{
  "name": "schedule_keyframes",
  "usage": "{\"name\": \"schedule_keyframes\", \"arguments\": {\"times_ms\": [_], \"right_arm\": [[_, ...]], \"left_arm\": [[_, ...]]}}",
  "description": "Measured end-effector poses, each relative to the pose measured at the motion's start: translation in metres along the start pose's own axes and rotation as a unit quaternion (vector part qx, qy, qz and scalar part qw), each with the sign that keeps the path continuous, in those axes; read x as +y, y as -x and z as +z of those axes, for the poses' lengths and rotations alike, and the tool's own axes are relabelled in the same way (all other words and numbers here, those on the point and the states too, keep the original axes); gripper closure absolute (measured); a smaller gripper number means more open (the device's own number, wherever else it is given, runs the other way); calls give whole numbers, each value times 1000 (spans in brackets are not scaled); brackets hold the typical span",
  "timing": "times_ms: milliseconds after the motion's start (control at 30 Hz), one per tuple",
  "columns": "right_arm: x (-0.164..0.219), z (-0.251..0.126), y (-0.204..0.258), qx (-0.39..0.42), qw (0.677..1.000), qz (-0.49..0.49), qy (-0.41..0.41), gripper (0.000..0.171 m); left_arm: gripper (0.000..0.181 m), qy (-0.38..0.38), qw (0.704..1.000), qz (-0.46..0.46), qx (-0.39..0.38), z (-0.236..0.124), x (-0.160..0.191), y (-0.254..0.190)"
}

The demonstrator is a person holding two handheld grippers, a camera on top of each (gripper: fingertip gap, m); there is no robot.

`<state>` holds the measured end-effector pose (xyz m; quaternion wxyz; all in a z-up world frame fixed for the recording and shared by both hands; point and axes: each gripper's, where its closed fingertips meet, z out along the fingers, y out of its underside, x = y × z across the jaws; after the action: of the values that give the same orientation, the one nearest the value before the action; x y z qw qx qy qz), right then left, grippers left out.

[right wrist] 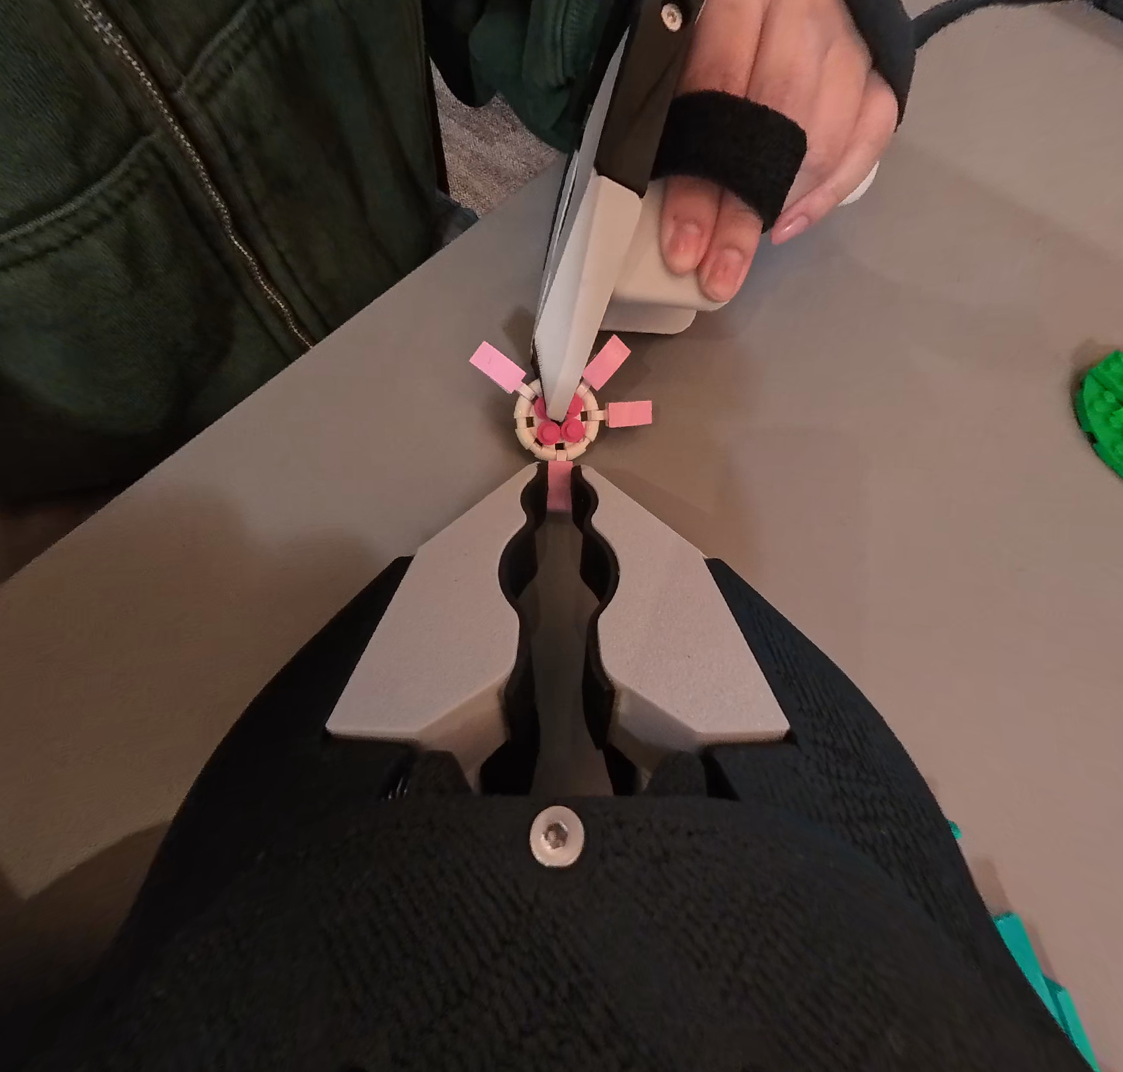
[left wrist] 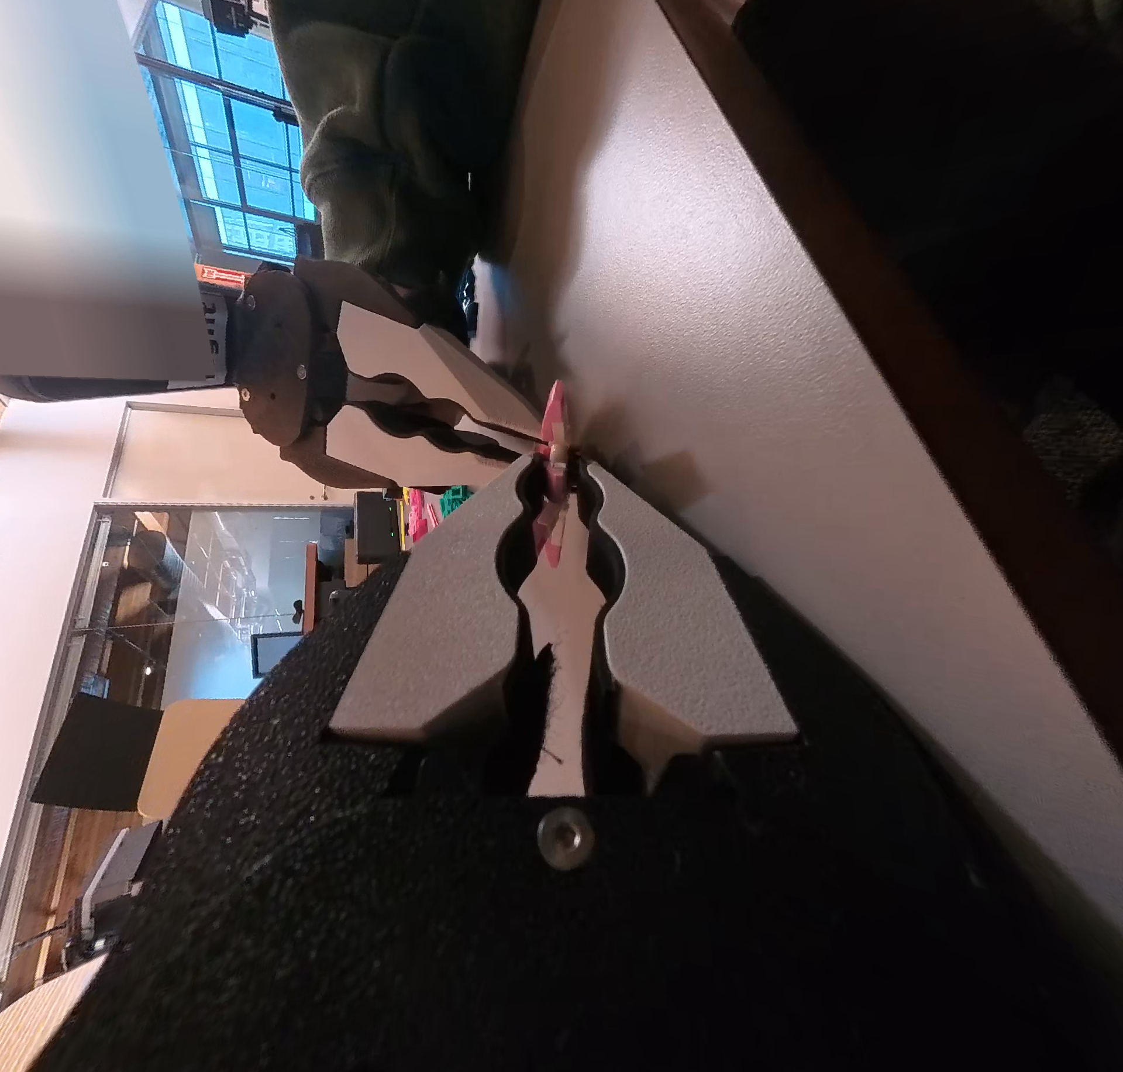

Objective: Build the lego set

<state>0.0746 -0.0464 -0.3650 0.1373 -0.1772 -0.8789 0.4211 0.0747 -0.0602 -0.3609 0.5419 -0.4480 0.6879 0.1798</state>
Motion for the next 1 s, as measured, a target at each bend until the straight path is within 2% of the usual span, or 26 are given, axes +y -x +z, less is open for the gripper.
{"name": "schedule_keyframes", "arguments": {"times_ms": [300,367,567,633,733,833,1000], "right_arm": [[-12,-2,6,-15,1000,-1,-26,166],[-15,1,8,-25,999,-1,-32,171],[-20,-10,-8,53,998,-32,-34,171],[-24,-22,-18,95,994,-45,-40,157],[-24,-30,-24,133,989,-55,-35,134],[-33,-31,-33,188,976,-101,-50,126],[-61,-33,-39,249,953,-146,-86,111]], "left_arm": [[174,-1,1000,28,-5,2,-4,0],[174,6,999,32,-8,3,-4,1],[173,32,999,16,-28,4,8,7],[173,39,998,14,-49,3,13,14],[173,17,993,-61,-101,-7,15,37],[173,-28,977,-157,-142,-22,17,60],[173,-152,921,-328,-143,-45,13,83]]}}
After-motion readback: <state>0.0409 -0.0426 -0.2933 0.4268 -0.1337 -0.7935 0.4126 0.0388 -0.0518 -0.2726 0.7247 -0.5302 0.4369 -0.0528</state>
